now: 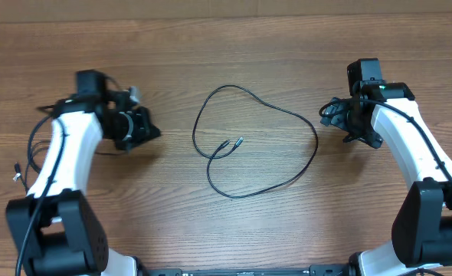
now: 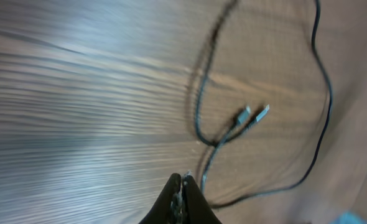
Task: Untangle cables
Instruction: 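Release the cable and move the left gripper back toward center, then lower the left gripper onto the center cable's connector ends and grasp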
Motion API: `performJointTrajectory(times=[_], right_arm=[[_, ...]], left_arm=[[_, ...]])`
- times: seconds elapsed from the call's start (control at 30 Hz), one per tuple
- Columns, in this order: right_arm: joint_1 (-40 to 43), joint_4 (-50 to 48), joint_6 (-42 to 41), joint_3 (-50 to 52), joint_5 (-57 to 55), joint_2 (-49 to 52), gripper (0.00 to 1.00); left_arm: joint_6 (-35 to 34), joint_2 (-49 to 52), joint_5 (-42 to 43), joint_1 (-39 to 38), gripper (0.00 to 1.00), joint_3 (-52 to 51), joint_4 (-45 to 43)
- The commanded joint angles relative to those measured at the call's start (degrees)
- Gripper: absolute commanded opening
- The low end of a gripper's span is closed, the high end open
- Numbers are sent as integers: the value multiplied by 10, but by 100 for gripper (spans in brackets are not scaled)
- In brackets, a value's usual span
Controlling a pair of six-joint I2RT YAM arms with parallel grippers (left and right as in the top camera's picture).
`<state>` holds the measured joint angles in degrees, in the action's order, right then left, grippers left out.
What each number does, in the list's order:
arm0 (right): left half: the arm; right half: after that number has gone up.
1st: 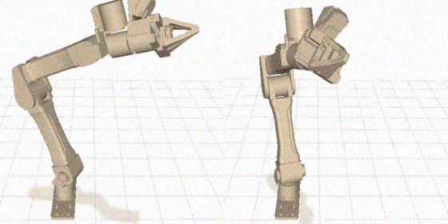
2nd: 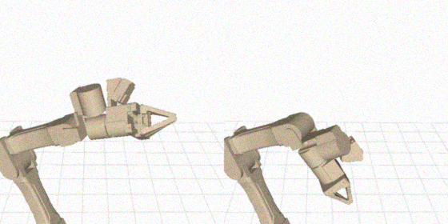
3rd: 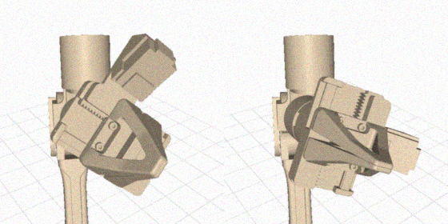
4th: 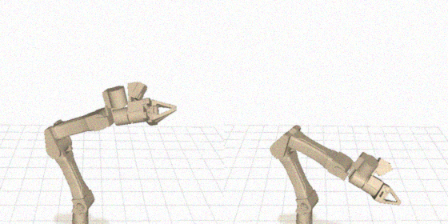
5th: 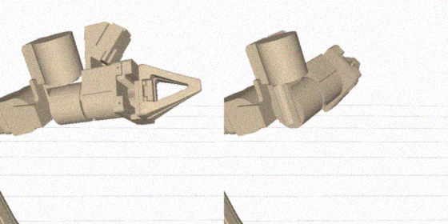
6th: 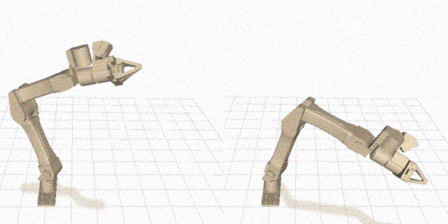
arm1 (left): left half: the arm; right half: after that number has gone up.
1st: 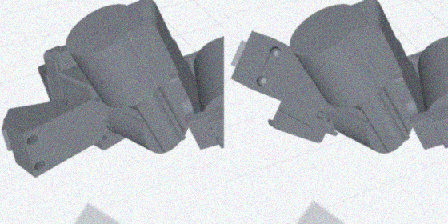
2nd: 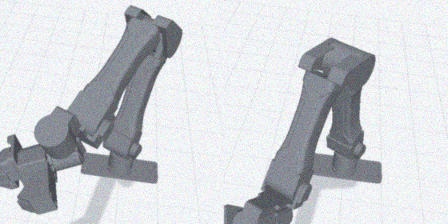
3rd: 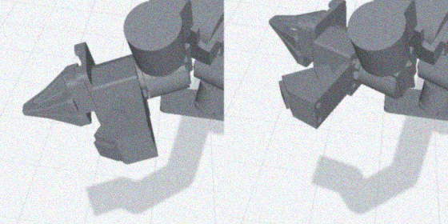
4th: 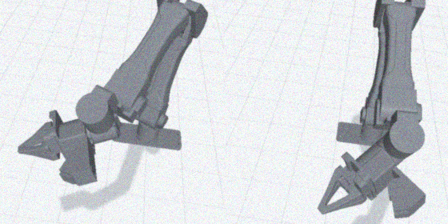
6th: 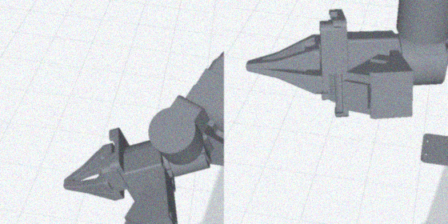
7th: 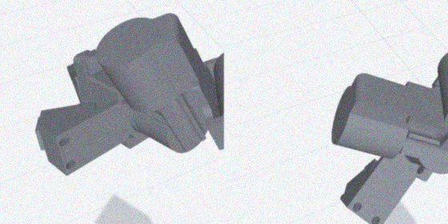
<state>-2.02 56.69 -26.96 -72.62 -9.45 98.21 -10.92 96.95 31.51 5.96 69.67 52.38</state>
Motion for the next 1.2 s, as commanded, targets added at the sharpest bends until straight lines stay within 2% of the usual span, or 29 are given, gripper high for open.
performJointTrajectory(times=[0.0, 0.27, 0.67, 1.03, 1.17], right_arm=[[-2, -1, 0, 3, -8, 3, 100], [-2, -1, 0, 3, -8, 3, 100], [-2, -1, 0, 3, -8, 3, 100], [-2, -1, 0, 3, -8, 3, 100], [-2, -1, 0, 3, -8, 3, 100]], left_arm=[[-3, 26, 11, -52, 5, -6, 1], [-20, 88, 11, -183, 4, -6, -23], [-59, 129, 3, -314, 5, -6, -94], [-161, 132, -105, -430, 5, -6, -147], [-166, 132, -142, -460, 6, -6, -161]])
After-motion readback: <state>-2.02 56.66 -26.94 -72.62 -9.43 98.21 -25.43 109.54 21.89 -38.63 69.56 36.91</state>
